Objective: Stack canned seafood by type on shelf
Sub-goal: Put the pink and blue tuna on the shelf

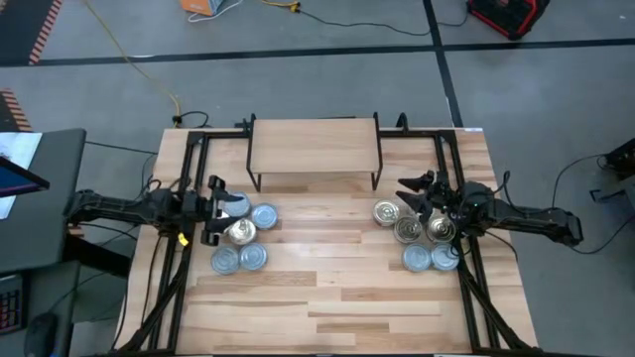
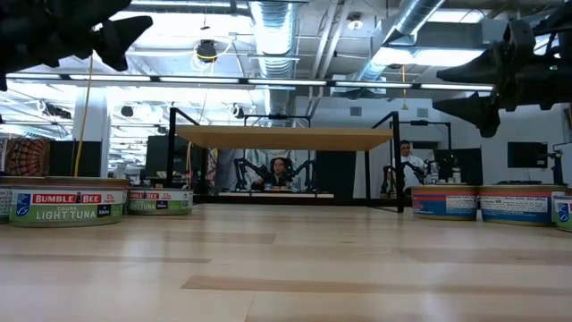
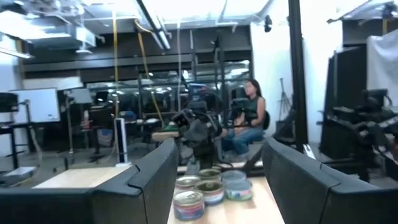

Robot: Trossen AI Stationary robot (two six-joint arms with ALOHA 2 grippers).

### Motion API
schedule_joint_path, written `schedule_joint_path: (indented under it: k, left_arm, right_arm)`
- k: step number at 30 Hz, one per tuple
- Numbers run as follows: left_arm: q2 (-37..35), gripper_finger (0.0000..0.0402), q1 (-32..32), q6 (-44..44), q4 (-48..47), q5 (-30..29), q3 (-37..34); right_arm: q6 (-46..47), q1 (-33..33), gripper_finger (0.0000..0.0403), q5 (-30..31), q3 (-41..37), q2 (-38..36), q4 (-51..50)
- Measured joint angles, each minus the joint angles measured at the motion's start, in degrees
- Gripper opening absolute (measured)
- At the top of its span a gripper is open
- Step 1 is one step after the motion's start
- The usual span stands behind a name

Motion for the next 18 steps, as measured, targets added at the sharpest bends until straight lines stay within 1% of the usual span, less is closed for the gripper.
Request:
schedule_joint_path:
  k: [4,7,8,10,12,14,16,18]
  left_arm:
    - [0.0,0.0221,0.0,-1.94,0.38,-2.71,0.56]
    - [-0.02,0.0221,0.0,-2.98,1.2,-4.83,0.77]
    - [-0.02,0.0221,-0.01,-3.11,1.9,-6.39,0.8]
    - [-0.02,0.0221,0.0,-3.79,2.63,-11.26,0.87]
    - [-0.02,0.0221,0.0,-6.24,2.51,-16.19,0.88]
    - [-0.02,0.0221,0.0,-7.85,2.1,-19.26,0.92]
    - [-0.02,0.0221,0.0,-8.95,1.26,-20.53,0.95]
    - [0.0,0.0221,0.0,-8.96,0.85,-21.57,1.15]
  right_arm:
    - [-0.99,0.11,0.0311,-0.15,-0.01,0.01,-0.36]
    - [-2.04,1.08,0.0311,-4.76,0.01,0.02,-1.05]
    - [-2.96,1.47,0.0311,-6.14,0.07,0.02,-1.01]
    - [-4.07,2.3,0.0311,-6.33,0.9,-0.01,-3.69]
    - [-4.79,3.36,0.0311,-5.12,2.64,0.56,-7.37]
    - [-5.89,4.6,0.0311,-2.43,4.31,2.35,-10.1]
    - [-6.57,6.1,0.0311,0.47,5.45,5.28,-13.13]
    - [-6.68,7.8,0.0311,2.2,6.63,9.61,-13.79]
